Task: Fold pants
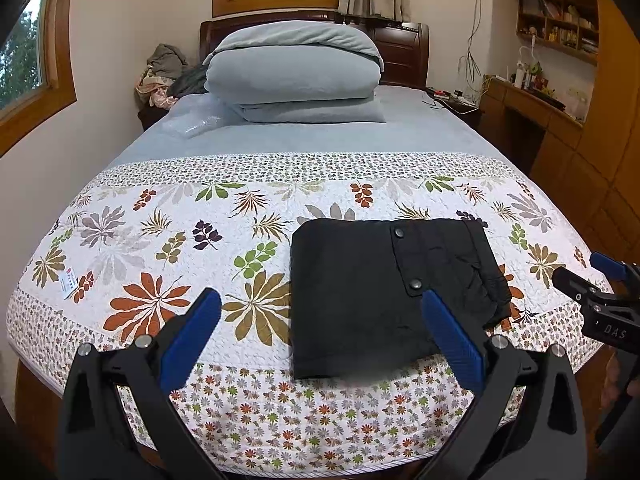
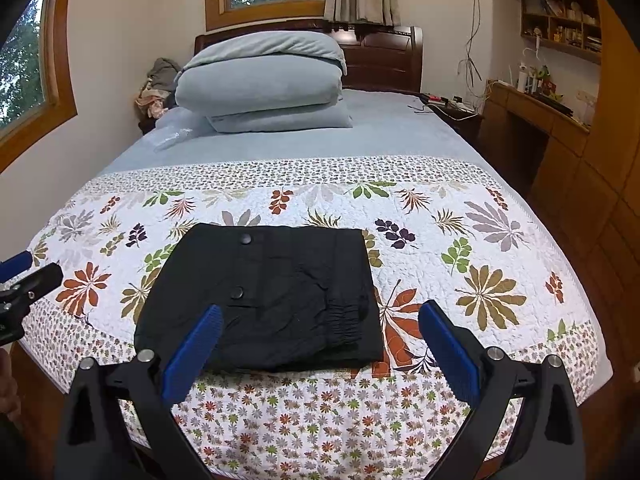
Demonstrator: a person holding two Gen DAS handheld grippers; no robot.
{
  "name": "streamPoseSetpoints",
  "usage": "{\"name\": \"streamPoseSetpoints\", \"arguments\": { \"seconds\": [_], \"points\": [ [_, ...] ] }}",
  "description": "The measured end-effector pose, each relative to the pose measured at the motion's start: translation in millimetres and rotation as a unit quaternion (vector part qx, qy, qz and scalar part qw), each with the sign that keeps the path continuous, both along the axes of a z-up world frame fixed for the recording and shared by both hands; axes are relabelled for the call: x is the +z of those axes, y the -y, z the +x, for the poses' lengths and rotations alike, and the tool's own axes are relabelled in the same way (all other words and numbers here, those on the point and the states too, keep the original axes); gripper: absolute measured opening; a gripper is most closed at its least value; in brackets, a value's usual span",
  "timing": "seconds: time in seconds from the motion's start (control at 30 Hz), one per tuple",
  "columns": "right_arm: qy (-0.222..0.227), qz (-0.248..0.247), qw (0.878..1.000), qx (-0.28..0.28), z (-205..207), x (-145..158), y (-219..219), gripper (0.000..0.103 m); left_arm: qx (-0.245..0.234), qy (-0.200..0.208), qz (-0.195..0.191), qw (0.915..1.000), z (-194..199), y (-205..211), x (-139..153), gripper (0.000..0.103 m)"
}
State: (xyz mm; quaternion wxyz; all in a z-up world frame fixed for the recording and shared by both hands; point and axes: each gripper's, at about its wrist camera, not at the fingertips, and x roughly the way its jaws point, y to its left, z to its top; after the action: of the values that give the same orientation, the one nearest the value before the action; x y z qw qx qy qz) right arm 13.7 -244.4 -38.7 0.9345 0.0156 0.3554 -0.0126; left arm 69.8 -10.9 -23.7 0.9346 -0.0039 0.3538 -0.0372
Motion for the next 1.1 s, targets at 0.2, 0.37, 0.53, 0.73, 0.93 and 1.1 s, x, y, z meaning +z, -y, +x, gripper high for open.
{"name": "streamPoseSetpoints", "arguments": {
  "seconds": [0.2,0.37,0.53,0.73,0.93,1.1],
  "points": [
    [0.001,-0.004,1.000,0.001,0.1,-0.3,0.1,0.100,-0.002,-0.001,0.000,1.0000,-0.4,0.1,-1.0,0.100],
    [0.000,-0.006,1.000,0.001,0.7,-0.4,0.6,0.100,-0.004,0.009,0.013,0.9999,-2.7,2.9,-0.4,0.100],
    [0.001,-0.008,1.000,-0.002,1.5,-1.1,2.7,0.100,-0.012,0.008,0.014,0.9998,-3.6,5.4,-0.2,0.100],
    [0.001,-0.009,1.000,-0.004,1.8,-1.3,4.6,0.100,-0.011,0.004,0.010,0.9999,-2.0,3.8,-0.6,0.100],
    [0.001,-0.010,1.000,-0.005,1.3,-1.1,4.1,0.100,-0.010,0.004,0.008,0.9999,-1.8,3.1,-0.3,0.100],
    [0.001,-0.012,1.000,-0.005,1.4,-1.6,3.3,0.100,-0.008,0.003,0.009,0.9999,-1.3,2.9,-0.4,0.100]
  ]
}}
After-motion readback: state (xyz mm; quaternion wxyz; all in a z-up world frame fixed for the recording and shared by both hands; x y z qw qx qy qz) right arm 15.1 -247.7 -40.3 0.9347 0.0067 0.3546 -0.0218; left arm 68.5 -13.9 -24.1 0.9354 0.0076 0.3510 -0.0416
